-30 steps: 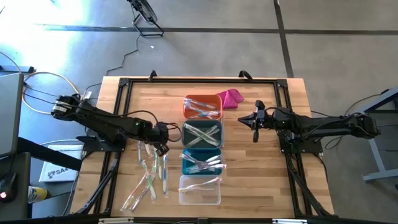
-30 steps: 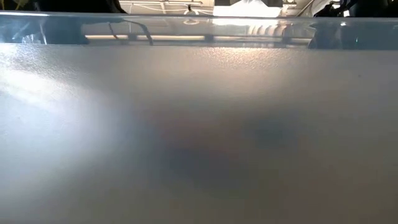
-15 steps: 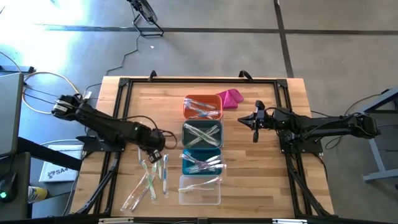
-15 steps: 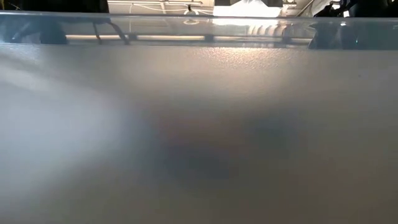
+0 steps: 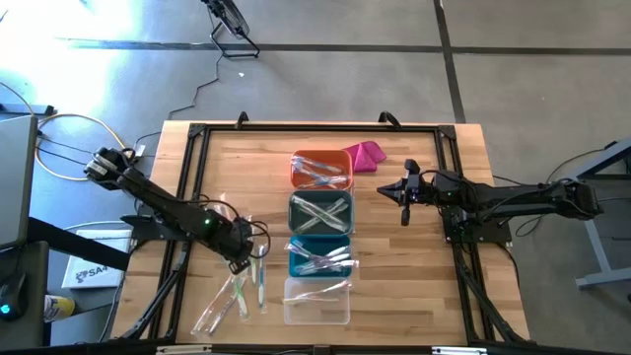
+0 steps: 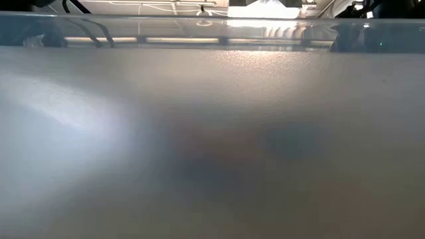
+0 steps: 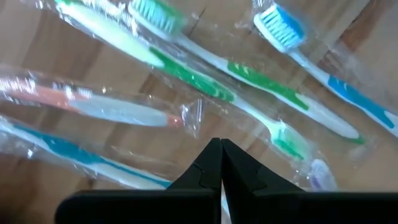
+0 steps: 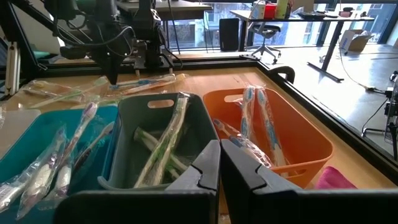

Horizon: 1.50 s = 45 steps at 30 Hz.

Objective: Pick & Place Toothbrushes
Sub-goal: Put the orange toothbrush into the transparent bin

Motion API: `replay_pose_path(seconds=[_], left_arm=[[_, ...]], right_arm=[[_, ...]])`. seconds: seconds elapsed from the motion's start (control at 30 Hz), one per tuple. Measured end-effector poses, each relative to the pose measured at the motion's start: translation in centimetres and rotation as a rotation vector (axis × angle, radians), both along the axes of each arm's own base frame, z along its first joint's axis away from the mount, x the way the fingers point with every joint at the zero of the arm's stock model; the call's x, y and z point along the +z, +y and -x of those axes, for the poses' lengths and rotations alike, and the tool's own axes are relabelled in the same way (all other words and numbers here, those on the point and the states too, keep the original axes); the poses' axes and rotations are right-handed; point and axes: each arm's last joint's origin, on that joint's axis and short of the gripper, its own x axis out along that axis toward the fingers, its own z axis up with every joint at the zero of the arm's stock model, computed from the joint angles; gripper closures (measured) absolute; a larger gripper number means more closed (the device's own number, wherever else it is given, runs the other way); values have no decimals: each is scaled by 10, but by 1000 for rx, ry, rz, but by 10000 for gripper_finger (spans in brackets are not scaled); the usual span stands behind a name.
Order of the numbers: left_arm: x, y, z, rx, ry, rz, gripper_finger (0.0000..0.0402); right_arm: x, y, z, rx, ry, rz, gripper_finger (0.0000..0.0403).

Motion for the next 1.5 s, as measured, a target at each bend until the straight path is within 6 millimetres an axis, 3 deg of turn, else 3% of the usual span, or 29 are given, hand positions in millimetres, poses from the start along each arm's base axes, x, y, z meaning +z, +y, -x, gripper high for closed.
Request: replay_pose_path(seconds=[0.27, 0.57, 1.07, 1.5], left_arm=[[-1, 8, 7, 86, 22, -171, 401], [0, 21, 29, 358, 191, -308, 401], [0, 15, 9, 442, -77, -287, 399], [-20, 21, 21, 610, -60, -285, 297]], right_arm=[[0, 0, 0, 0, 0, 0, 398], [0, 0, 0, 0, 0, 0, 398], [0, 0, 0, 0, 0, 0, 398], [0, 0, 0, 0, -1, 0, 398]])
